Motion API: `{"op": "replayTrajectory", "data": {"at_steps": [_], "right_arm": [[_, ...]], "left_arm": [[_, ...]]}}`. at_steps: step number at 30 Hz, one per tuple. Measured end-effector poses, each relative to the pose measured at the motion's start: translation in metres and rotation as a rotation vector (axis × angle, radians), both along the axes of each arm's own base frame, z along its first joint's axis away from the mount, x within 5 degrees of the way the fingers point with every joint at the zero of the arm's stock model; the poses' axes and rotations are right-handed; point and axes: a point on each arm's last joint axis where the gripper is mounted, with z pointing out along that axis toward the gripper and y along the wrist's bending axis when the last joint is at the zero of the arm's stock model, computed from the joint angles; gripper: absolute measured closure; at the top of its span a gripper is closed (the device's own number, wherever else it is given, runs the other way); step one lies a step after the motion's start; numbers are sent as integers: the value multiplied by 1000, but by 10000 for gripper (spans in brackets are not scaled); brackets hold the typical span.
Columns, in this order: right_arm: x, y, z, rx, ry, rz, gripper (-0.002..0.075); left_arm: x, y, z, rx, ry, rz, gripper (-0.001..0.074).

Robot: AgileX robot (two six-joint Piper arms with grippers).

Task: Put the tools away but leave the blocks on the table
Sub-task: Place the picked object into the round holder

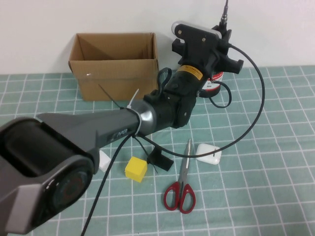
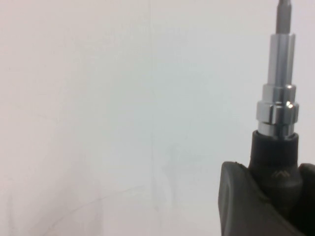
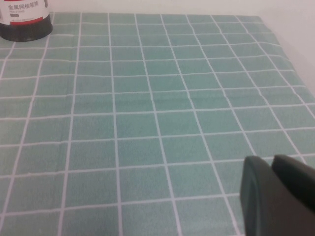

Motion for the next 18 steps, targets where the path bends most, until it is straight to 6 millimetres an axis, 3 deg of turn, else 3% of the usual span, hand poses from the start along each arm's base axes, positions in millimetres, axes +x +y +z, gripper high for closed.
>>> {"op": "replayTrajectory", "data": {"at_steps": [18], "right_arm": [[0,0,0,0,0,0,733]], "left_arm": [[21,9,-18,8,58,129,554]]}}
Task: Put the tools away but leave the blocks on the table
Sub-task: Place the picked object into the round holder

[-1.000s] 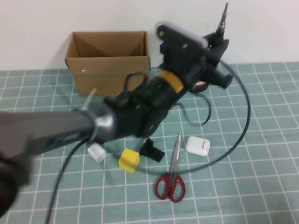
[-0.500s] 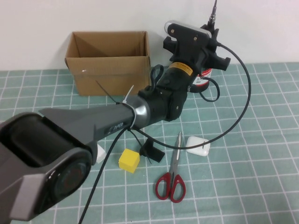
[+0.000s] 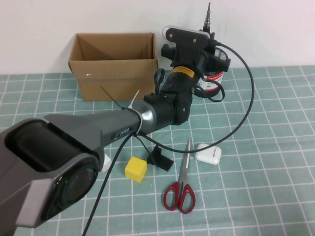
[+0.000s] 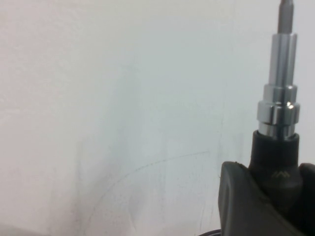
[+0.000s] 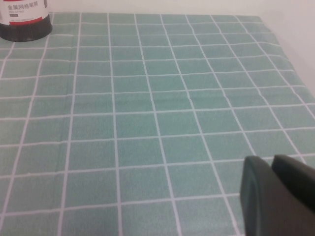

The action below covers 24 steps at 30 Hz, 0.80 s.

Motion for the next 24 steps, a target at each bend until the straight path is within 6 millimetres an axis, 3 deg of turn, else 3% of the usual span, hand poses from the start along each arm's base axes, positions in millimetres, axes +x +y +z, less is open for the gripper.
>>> {"op": "replayTrajectory", "data": {"at_steps": [10,19,24], "right_arm": [[0,0,0,0,0,0,733],[0,0,0,0,0,0,733],[0,0,0,0,0,0,733]], "left_arm": [[10,-10,-16,9,21,-15,554],[11,-10,-15,-2,40,-13,554],[10,-11,-15,3,109,-28,489]]}}
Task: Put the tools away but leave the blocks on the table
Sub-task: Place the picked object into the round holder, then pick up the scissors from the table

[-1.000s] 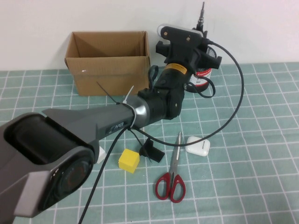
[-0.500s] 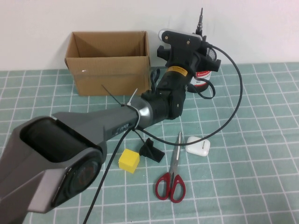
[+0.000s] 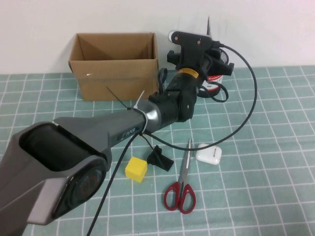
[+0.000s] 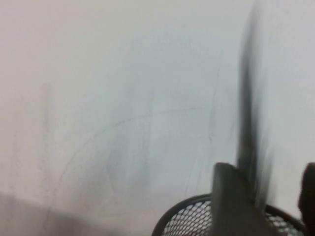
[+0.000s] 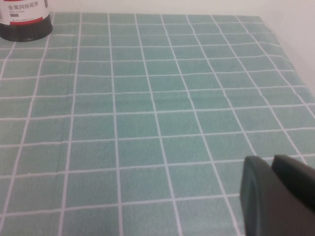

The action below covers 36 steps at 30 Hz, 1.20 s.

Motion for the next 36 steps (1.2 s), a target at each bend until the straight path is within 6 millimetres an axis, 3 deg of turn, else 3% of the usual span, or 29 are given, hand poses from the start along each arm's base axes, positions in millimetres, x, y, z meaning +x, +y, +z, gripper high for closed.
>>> {"op": "replayTrajectory", "data": {"at_steps": [5,10,14,19,24,30,36], "right_arm": [[0,0,0,0,0,0,733],[0,0,0,0,0,0,733],[0,0,0,0,0,0,733],[0,0,0,0,0,0,733],[0,0,0,0,0,0,733],[0,0,0,0,0,0,733],[0,0,0,0,0,0,733]], "left_arm": [[-1,0,10,-2,4,-8,384],[-4,2,23,24,16,-5,369],[-15,0,52,95,23,-10,373],[-43,-5,103,154,15,-45,477],[-80,3,139,241,46,41,673],[-117,32,130,488,130,255,732],[-152,60,112,590,171,154,735]]}}
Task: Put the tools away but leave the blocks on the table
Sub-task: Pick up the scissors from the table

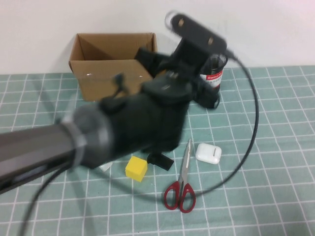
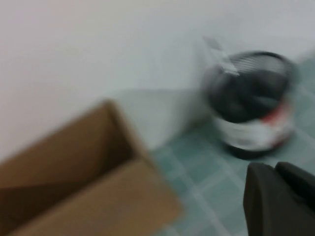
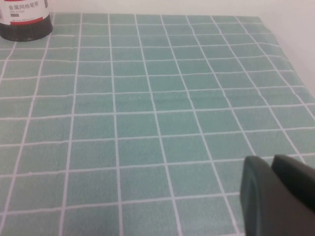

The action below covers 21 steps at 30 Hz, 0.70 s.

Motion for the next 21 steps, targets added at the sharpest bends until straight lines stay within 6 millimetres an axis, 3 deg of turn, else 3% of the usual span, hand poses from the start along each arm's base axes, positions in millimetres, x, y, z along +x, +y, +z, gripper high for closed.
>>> {"op": "replayTrajectory", "data": {"at_steps": [6,15,21], "right_arm": [[0,0,0,0,0,0,733],[0,0,0,0,0,0,733],[0,0,0,0,0,0,733]], "left_arm": [[-34,19,-17,-136,152,-306,735],[-68,26,-56,-146,316,-533,735],[-83,25,-67,-185,400,-633,736]]}}
